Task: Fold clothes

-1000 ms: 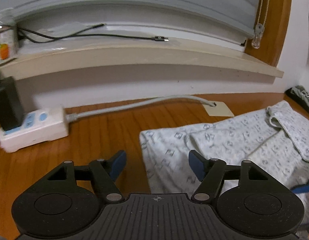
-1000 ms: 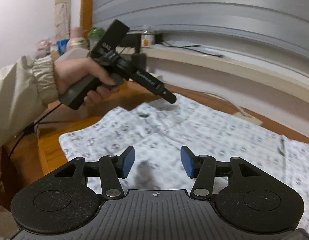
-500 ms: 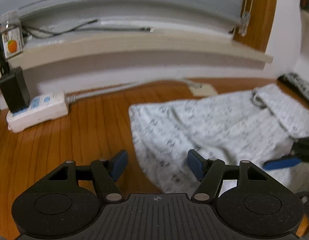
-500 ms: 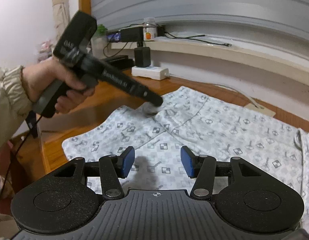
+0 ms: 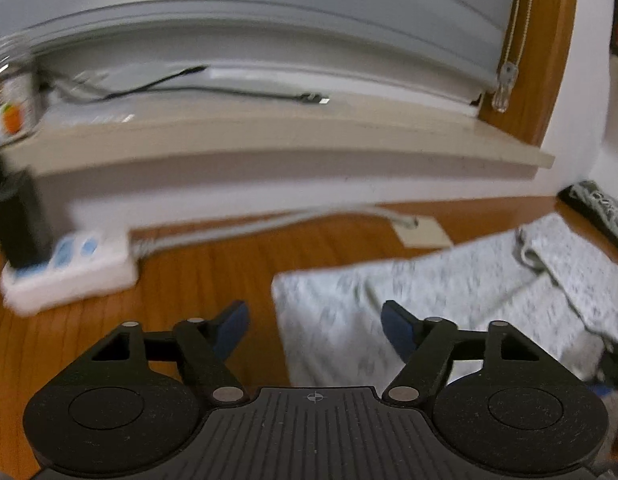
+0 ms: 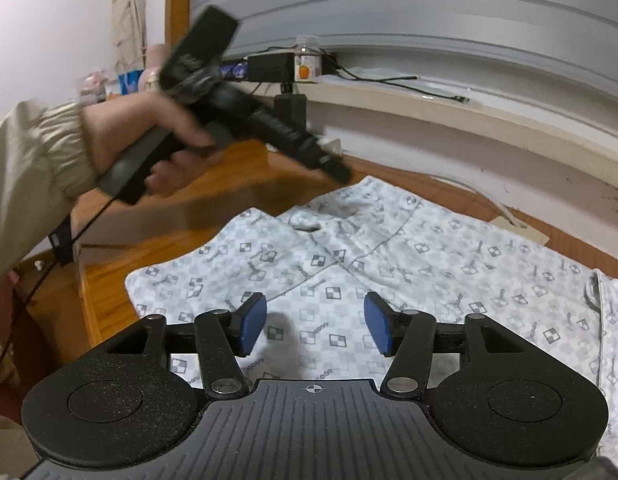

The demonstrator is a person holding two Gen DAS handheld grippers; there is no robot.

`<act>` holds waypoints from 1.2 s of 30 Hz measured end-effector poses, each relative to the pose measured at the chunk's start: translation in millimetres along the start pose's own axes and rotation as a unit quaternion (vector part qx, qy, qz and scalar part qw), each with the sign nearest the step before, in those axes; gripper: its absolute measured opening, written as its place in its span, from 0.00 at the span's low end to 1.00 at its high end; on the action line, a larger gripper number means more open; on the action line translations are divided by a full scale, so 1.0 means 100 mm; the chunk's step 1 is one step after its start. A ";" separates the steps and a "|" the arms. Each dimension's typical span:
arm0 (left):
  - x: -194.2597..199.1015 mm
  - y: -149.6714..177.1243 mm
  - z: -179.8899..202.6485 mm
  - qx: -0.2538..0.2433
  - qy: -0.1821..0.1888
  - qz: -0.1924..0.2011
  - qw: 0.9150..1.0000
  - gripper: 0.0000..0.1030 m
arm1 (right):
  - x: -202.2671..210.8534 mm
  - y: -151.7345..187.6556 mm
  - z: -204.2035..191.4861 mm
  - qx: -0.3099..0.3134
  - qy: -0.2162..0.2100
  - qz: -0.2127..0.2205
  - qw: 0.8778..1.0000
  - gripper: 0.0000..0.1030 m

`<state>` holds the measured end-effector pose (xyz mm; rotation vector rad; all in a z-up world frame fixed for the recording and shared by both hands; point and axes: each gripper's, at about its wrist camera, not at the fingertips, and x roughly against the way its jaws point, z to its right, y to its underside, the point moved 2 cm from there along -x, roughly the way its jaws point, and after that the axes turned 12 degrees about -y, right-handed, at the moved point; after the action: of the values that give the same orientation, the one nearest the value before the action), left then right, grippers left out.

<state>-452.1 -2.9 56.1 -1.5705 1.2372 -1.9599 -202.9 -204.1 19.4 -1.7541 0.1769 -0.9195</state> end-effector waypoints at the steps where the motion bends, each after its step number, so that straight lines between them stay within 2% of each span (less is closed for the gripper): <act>1: -0.07 -0.06 0.02 -0.004 0.006 0.005 1.000 0.75 | 0.01 0.00 0.00 0.000 0.001 0.001 1.000 0.56; 6: -0.39 -0.21 0.16 -0.030 0.031 -0.011 0.999 0.75 | 0.04 0.01 -0.12 0.002 -0.014 0.005 1.000 0.56; 13: -0.57 -0.14 0.29 -0.081 0.054 -0.031 0.995 0.76 | 0.03 0.08 -0.36 0.013 -0.040 0.000 0.999 0.57; 19: -0.55 -0.12 0.28 -0.094 0.035 -0.038 0.994 0.76 | 0.03 0.08 -0.46 0.020 -0.052 -0.003 0.998 0.58; 23: -0.59 -0.10 0.23 -0.089 0.020 -0.042 0.995 0.82 | 0.01 0.09 -0.53 0.031 -0.062 -0.007 0.998 0.62; 29: -0.61 -0.10 0.20 -0.079 0.026 -0.039 0.996 0.82 | -0.04 0.13 -0.62 0.050 -0.061 -0.019 0.997 0.63; 36: -0.61 -0.12 0.22 -0.055 0.068 -0.044 0.995 0.82 | -0.06 0.11 -0.55 0.034 -0.043 -0.013 0.998 0.61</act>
<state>-408.9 37.8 28.2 -1.5912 1.3726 -2.1190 -239.3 -246.1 12.5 -1.7318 0.0665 -0.8567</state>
